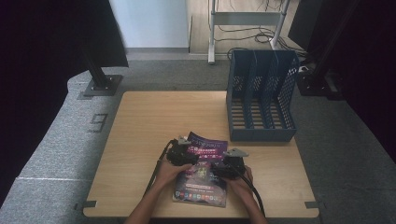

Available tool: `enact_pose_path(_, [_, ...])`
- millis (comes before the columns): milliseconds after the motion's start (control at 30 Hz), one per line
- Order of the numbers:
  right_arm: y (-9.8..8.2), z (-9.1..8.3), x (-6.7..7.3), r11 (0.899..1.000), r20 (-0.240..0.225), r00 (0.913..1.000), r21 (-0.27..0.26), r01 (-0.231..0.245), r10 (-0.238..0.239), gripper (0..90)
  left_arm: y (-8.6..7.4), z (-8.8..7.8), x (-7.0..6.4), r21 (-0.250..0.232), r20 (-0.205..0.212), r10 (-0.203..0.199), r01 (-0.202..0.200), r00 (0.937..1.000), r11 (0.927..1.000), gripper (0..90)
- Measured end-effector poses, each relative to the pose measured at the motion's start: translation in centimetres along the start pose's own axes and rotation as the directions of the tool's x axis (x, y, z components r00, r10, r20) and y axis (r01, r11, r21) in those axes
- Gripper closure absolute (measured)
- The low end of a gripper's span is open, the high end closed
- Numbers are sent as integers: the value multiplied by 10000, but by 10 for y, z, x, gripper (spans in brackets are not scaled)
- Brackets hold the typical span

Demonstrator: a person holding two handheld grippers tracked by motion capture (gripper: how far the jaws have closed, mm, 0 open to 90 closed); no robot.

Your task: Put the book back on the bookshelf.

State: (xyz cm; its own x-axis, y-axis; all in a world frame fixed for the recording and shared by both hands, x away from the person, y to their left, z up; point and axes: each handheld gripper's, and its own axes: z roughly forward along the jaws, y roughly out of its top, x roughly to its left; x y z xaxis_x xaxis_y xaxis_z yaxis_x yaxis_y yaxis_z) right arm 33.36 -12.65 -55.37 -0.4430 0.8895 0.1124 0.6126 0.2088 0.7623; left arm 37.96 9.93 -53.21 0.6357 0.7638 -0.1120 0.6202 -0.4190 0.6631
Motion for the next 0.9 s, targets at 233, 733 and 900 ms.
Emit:
enact_pose_path(233, [0,0,0,10000,0,10000,2,-5,5,193,-1,-1,0,-94,-66,148,-148,9999,9998,560])
enact_pose_path(733, [1,0,-1,9996,-46,9996,-56,270,-271,192,-4,-9,2,-504,377,153,-134,9992,9986,812])
enact_pose_path(900, [1,0,-2,9996,-135,9995,-27,292,-292,195,-6,-16,1,-805,700,130,-73,9975,9967,866])
